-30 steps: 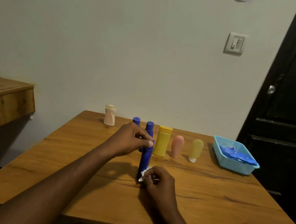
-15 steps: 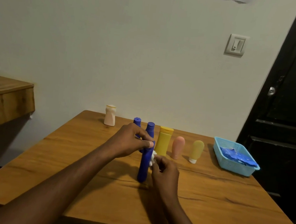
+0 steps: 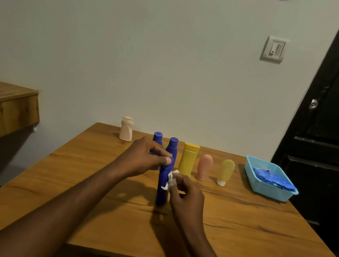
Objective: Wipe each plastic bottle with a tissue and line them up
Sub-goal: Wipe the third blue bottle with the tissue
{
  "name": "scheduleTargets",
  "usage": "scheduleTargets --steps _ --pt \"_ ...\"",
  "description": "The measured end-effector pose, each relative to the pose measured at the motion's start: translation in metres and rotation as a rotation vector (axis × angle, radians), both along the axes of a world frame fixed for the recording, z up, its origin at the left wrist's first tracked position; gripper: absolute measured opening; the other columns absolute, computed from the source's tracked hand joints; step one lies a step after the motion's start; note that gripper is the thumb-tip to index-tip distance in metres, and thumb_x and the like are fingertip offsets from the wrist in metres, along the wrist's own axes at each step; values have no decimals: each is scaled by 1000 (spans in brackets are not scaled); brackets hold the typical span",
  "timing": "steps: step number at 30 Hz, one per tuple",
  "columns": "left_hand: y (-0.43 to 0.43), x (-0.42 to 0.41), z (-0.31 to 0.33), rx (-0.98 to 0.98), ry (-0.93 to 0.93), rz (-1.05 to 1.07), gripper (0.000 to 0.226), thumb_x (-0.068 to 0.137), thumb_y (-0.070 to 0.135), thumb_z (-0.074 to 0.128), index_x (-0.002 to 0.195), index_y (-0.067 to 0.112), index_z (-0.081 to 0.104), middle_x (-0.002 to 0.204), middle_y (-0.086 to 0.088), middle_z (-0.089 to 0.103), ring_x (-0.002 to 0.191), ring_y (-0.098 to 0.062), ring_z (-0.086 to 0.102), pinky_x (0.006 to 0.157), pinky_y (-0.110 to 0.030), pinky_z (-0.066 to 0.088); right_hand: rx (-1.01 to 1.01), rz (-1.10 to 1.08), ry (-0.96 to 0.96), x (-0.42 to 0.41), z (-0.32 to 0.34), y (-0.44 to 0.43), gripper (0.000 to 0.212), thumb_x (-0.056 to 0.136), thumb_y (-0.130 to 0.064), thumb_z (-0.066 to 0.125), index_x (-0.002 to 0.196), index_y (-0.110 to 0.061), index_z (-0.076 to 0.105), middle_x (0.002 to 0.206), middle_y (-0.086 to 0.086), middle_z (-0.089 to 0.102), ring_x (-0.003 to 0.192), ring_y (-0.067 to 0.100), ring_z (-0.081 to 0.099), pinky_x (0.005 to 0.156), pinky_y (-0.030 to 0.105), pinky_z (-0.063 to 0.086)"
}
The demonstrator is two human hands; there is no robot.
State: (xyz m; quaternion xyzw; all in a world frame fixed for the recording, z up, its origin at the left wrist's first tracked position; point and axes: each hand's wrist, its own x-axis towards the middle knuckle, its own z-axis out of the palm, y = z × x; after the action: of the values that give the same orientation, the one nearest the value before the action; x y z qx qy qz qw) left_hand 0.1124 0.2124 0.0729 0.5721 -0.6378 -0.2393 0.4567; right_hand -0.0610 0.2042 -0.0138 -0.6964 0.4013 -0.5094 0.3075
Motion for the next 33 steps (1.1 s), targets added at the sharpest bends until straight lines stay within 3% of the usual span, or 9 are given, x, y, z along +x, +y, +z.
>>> scheduleTargets --steps 5,11,14,17,20,22,25,30,33 --pt "6 9 0 -11 1 -9 15 90 18 78 104 19 82 107 8 77 97 -11 73 79 -25 61 84 16 -30 18 1 -10 34 101 -16 55 132 -27 60 120 -18 65 110 -10 56 84 13 47" --pt "11 16 -10 -68 54 2 16 91 12 75 105 18 79 104 4 77 96 -8 74 75 -20 60 221 12 229 8 -17 -1 40 98 -18 59 138 -24 56 128 -8 65 116 4 58 100 27 48" --pt "12 18 -12 -88 72 -4 17 91 11 76 106 16 79 104 2 77 96 -7 73 72 -17 58 186 -24 295 5 -17 11 44 98 -17 57 141 -22 52 135 -6 62 119 3 55 100 24 46" --pt "12 18 -12 -91 60 8 16 90 11 76 105 17 79 104 3 77 95 -4 73 71 -13 56 122 -16 241 9 -10 28 45 99 -14 57 142 -27 51 136 -11 57 117 -3 52 97 15 44" --pt "13 16 -8 -86 85 -6 16 90 10 77 105 15 80 101 4 78 95 -5 74 71 -14 56 21 8 181 20 -2 36 51 100 -13 56 147 -29 43 141 -23 42 120 -22 37 93 -2 32" --pt "14 14 -6 -84 85 -15 15 90 10 77 102 18 81 98 6 79 94 -5 74 71 -14 56 -17 31 142 28 5 33 56 101 -16 54 153 -28 35 149 -24 31 133 -21 26 101 -4 22" --pt "16 12 -4 -86 67 -40 17 90 11 77 97 26 81 95 6 80 93 -6 75 75 -18 59 -64 70 92 35 16 25 58 104 -22 51 157 -25 27 159 -20 24 145 -9 19 112 4 18" --pt "15 11 -6 -85 50 -5 16 90 11 76 102 21 81 101 5 79 94 -6 74 78 -21 61 57 87 132 35 6 12 61 103 -52 39 158 -30 23 161 -11 30 147 5 28 120 37 32" --pt "15 11 -9 -94 56 15 15 90 10 76 104 16 81 103 3 77 94 -4 73 72 -15 58 192 76 215 24 -9 18 63 101 -59 32 157 -32 22 161 -9 31 146 8 30 119 38 32"
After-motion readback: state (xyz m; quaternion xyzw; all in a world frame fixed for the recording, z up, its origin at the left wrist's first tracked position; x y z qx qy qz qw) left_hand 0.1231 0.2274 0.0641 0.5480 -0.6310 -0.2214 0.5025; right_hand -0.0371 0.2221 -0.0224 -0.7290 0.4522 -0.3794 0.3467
